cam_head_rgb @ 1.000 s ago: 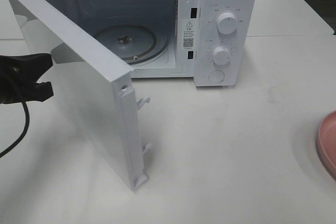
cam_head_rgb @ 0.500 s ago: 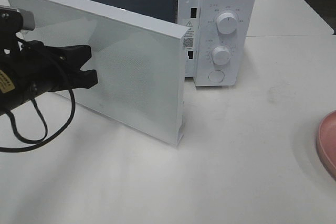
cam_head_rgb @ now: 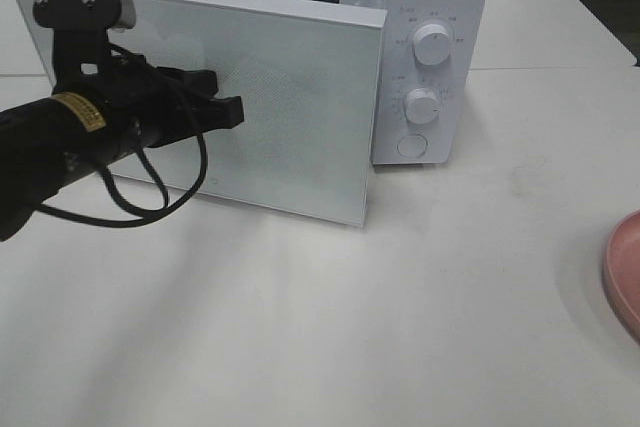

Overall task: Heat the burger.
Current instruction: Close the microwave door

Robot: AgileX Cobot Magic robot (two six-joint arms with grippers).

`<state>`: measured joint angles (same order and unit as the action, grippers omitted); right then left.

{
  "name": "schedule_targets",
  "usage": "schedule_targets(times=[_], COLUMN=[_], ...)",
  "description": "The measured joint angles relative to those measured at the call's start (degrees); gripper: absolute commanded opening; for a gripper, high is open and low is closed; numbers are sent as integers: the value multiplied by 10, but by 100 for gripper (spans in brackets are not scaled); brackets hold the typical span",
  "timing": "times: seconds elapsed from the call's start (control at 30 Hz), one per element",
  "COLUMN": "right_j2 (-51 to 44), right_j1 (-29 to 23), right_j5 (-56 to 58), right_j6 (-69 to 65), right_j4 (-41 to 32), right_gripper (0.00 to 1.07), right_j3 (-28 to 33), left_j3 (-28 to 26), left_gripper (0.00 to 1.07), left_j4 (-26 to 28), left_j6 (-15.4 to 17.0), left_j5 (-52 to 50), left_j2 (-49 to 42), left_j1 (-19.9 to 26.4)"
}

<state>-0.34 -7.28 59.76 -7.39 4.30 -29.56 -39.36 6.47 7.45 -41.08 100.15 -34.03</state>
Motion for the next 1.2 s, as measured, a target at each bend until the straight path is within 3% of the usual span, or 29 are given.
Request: schedule_targets(times=[0.3,0.5,0.83,1.2], right_j2=[0,0,0,0], right_j1=[0,0,0,0], right_j5=[0,0,0,0], right_j6=[0,0,0,0], right_j4=[0,0,0,0], right_gripper=[75,75,75,75], right_j3=[0,0,0,0], left_j3=[-104,-138,-239,-264], left_gripper=[0,0,0,0], left_j4=[22,22,14,47], left_j6=[-1,-1,-10,-49], left_j5=[52,70,180,206], left_j2=[59,80,143,156], left_j1=[-7,-9,-25,-27])
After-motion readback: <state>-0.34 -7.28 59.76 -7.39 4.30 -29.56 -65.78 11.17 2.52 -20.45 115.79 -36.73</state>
